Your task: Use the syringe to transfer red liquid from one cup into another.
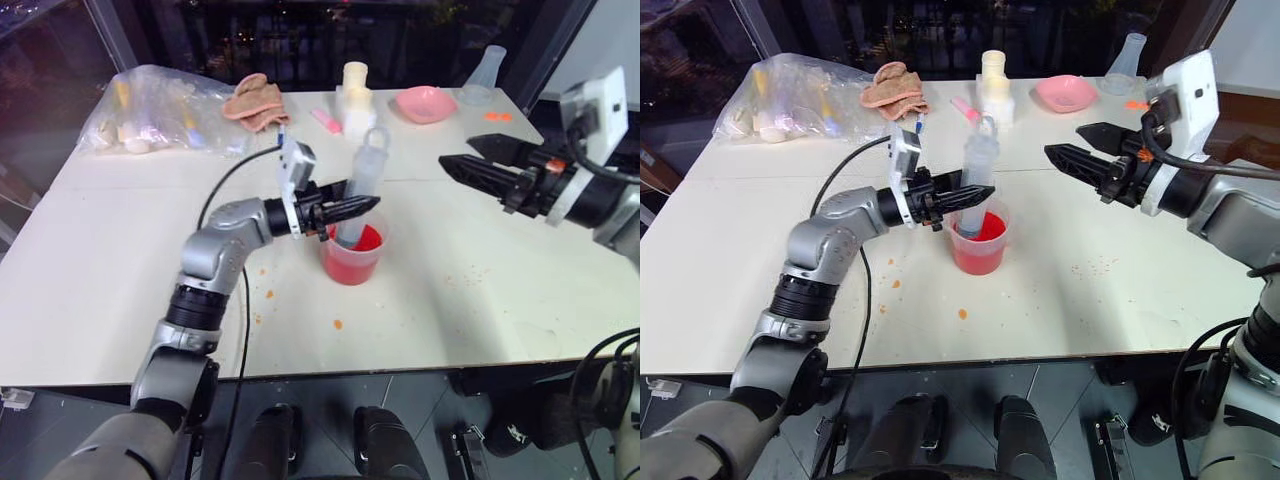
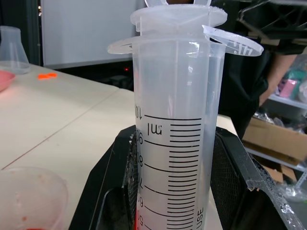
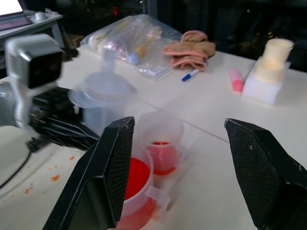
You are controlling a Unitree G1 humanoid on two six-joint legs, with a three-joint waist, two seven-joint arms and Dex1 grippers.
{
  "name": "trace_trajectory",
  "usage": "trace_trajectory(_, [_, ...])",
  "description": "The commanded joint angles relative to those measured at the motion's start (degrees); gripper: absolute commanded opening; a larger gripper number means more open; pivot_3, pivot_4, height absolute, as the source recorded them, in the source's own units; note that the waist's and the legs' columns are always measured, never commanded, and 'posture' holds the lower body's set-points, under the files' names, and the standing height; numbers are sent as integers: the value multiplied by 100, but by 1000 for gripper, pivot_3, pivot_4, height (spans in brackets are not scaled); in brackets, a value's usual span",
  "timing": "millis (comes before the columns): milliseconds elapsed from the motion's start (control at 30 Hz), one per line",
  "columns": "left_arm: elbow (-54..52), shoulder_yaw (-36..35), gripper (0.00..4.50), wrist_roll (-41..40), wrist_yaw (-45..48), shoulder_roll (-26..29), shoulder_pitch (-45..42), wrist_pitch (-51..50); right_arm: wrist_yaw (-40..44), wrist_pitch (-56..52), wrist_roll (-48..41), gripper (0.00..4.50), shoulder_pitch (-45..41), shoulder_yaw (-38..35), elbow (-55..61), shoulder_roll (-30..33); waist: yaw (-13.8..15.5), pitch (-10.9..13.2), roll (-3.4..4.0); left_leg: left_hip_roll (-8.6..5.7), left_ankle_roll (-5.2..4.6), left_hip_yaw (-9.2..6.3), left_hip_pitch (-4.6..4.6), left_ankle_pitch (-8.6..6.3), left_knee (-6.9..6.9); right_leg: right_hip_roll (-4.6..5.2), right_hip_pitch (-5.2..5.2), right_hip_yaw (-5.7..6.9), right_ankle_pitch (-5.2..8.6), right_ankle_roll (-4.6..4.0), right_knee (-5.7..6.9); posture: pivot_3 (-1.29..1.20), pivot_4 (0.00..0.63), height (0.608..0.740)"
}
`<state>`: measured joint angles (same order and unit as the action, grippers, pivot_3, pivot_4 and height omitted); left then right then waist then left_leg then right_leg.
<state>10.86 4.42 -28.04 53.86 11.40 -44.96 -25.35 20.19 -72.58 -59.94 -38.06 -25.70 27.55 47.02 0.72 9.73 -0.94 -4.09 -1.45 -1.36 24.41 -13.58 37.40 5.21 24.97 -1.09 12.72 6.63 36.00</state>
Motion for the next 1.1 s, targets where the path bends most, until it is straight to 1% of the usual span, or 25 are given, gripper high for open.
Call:
trace_trajectory(33, [-9, -41, 1480, 124, 106, -84, -155, 580, -155, 41, -293, 3078, -153, -103, 113, 17, -1, 0, 0, 0, 0, 0, 0, 0, 0, 0, 0, 0, 0, 0, 0, 0, 150, 740])
trace_trajectory(300, [182, 65, 1480, 366, 169, -253, 87, 1184, -915, 40, -1330, 3078, -297, -29, 81, -271, 0, 0, 0, 0, -2, 0, 0, -1, 1, 0, -1, 0, 0, 0, 0, 0, 150, 740])
trace_trajectory(433, [165, 125, 1480, 448, 158, -269, 219, 1257, -1327, 202, -1767, 3078, -406, 203, 60, -455, -7, 0, 0, 1, -3, 0, -1, -1, 1, 0, -1, 0, 0, 0, 1, 0, 150, 740])
trace_trajectory(567, [127, 163, 1480, 491, 126, -291, 297, 1273, -1649, 397, -1972, 3078, -506, 463, 7, -539, -4, 0, 0, 1, -4, 0, 0, -1, 2, 0, -1, 0, 0, 0, 1, 0, 150, 740])
trace_trajectory(767, [34, 211, 1480, 555, 30, -361, 357, 1245, -1960, 676, -1997, 3078, -454, 846, -2, -642, -1, 0, 0, 1, -6, -1, 1, -1, 4, 0, -1, 2, 0, 0, 1, 0, 150, 740])
trace_trajectory(900, [-52, 211, 1480, 550, -3, -388, 397, 1194, -2194, 855, -1778, 3078, -513, 1071, -128, -780, -4, 0, 0, 1, -7, -1, 0, -1, 4, 0, -2, 2, 0, 0, 1, 0, 150, 740])
trace_trajectory(1100, [-139, 236, 1480, 538, -45, -385, 446, 1152, -2194, 1005, -1588, 3078, -540, 1339, -243, -910, -5, 0, 0, 1, -7, -1, 0, -1, 4, 0, -2, 4, 0, 0, 1, 0, 150, 740])
